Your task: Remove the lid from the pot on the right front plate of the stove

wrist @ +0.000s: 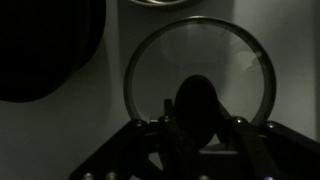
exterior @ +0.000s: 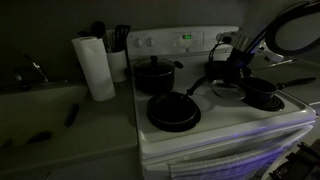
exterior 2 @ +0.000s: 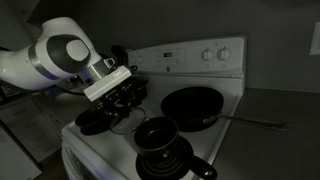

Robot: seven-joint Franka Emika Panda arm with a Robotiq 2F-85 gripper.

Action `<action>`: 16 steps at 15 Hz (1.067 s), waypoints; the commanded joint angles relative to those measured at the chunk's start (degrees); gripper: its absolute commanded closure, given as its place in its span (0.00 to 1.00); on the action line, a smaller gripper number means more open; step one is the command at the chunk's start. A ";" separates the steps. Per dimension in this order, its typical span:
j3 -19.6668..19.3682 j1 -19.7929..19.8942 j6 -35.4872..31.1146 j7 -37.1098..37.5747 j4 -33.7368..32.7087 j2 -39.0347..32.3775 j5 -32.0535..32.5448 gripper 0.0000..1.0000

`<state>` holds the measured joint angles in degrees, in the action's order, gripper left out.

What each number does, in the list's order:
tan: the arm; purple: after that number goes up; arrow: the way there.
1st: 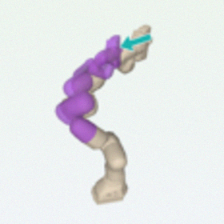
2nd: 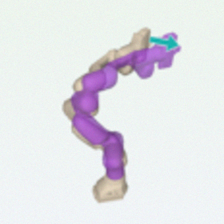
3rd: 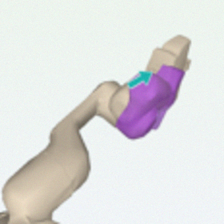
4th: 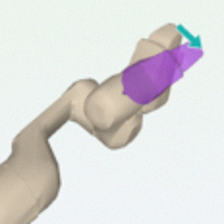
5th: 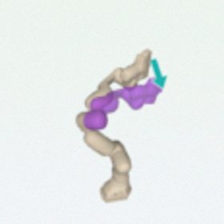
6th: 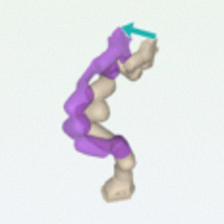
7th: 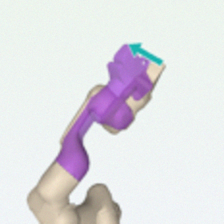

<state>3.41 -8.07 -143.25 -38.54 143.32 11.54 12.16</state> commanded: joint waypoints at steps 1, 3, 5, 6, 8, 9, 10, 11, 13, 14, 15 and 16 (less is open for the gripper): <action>-0.30 0.34 -5.12 2.55 1.48 -2.51 -0.35 0.85; -0.34 0.33 -6.55 3.29 2.09 -3.86 -0.52 0.85; -0.44 0.02 -7.89 2.47 2.34 -5.69 -1.89 0.85; -0.45 -0.11 -8.48 1.56 2.39 -6.73 -2.84 0.85; -0.34 -0.01 -9.58 0.45 2.56 -8.45 -4.74 0.85; -0.19 0.14 -9.88 0.14 2.51 -9.16 -5.40 0.85; -0.10 0.17 -10.01 -0.11 2.18 -9.32 -5.70 0.85; -0.04 0.19 -9.67 -0.30 2.09 -9.40 -5.85 0.85; 0.04 0.14 -9.38 -0.61 1.90 -9.55 -5.89 0.85; 0.05 0.03 -9.15 -1.06 1.73 -9.58 -6.29 0.85; 0.11 -0.02 -9.12 -1.29 1.69 -9.63 -6.32 0.85; 0.15 -0.06 -8.76 -1.68 1.54 -9.54 -6.34 0.85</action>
<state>3.25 -8.06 -151.42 -37.61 145.40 4.31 7.74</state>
